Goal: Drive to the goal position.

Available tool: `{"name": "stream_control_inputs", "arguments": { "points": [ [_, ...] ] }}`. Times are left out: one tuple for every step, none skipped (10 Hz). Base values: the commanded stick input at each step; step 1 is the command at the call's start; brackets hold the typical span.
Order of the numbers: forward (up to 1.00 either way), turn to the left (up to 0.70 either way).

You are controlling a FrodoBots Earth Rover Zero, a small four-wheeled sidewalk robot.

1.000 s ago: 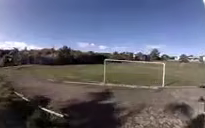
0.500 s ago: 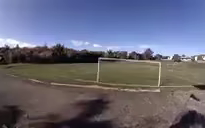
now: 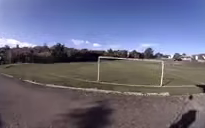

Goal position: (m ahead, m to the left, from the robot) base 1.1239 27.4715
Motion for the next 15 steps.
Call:
{"name": "stream_control_inputs", "arguments": {
  "points": [
    [0.00,1.00],
    [0.00,1.00],
    [0.00,1.00],
    [0.00,1.00],
    [0.00,1.00],
    [0.00,1.00],
    [0.00,1.00],
    [0.00,1.00],
    [0.00,1.00],
    [0.00,1.00],
    [0.00,1.00],
    [0.00,1.00],
    [0.00,1.00],
    [0.00,1.00],
    [0.00,1.00]
  ]
}}
